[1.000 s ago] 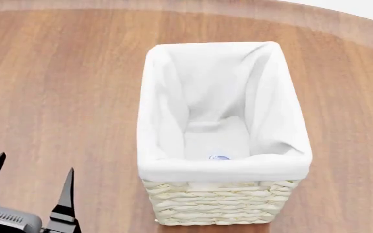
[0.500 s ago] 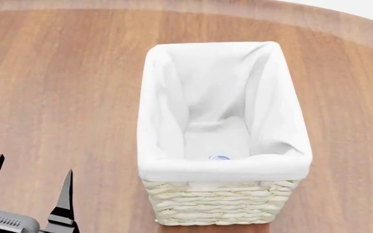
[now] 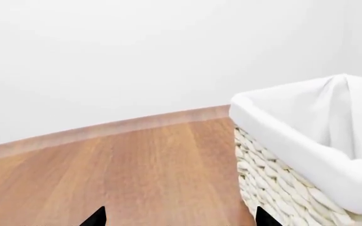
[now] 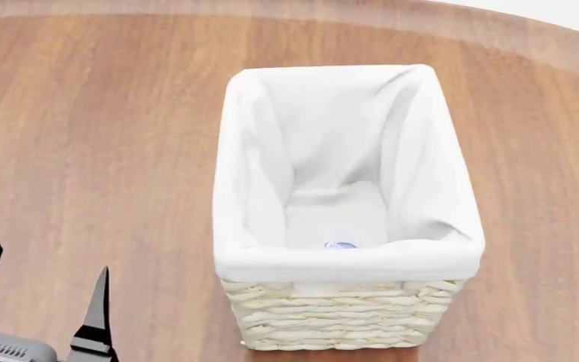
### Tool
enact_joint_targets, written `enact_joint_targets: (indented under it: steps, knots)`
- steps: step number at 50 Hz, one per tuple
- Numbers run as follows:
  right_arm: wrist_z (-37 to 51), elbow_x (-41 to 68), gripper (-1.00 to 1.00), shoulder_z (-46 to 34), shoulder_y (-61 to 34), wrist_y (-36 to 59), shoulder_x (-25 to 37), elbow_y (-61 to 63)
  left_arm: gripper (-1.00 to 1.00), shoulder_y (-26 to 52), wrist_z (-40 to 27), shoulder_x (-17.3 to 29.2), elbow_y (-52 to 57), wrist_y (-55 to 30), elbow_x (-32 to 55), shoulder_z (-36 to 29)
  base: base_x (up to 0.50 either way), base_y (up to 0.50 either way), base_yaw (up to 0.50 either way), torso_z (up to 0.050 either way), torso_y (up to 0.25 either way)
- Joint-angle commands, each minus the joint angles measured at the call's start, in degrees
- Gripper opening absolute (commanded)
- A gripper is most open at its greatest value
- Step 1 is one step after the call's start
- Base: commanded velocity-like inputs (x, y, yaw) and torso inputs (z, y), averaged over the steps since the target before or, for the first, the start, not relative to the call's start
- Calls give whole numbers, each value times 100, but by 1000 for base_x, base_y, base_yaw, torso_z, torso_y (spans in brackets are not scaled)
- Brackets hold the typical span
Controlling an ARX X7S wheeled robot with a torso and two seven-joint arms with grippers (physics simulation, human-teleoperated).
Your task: Pick up the cream cheese box, and put it in the basket.
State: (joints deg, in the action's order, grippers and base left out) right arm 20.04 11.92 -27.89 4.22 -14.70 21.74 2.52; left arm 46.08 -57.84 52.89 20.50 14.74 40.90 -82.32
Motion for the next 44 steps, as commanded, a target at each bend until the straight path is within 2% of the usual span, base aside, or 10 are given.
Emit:
enact_joint_targets:
  steps: [1,9,16,29,35,37,39,40,43,44]
  knots:
    - [87,397,100,321,304,-143,312,564,100,-110,28,-22,-107,104,-48,-2,0,0,0,0,0]
    - [197,409,100,515,793,-579,568,1103,100,-138,40,44,-100,165,-22,33,0,0,0,0,0]
    - [244,1157,100,1157,1598,-1450,1045,1754,100,-220,35,75,-90,285,-68,46,0,0,0,0,0]
    - [276,864,100,1061,1682,-1412,1032,1933,100,-348,-152,168,126,345,-296,48,0,0,0,0,0]
    - [246,597,100,1044,1905,-1656,1030,2046,100,-971,-1573,712,1635,146,-2226,-72,0,0,0,0,0]
    - [197,500,100,1020,1961,-1797,1008,1993,100,-1554,-2471,918,2341,-215,-3686,-231,0,0,0,0,0]
    - [183,464,100,1011,1984,-1841,1002,1975,100,-1885,-2899,1038,2520,-191,-4252,-300,0,0,0,0,0]
    - [165,371,100,976,1948,-1813,974,1912,100,-2533,-3206,1167,2575,10,-4869,-38,0,0,0,0,0]
    - [134,361,100,921,1856,-1772,927,1818,100,-4817,-3208,1057,2577,157,-5733,1856,0,0,0,0,0]
    - [119,382,100,893,1815,-1739,912,1790,100,-5049,-3147,1034,2447,407,-6128,1677,0,0,0,0,0]
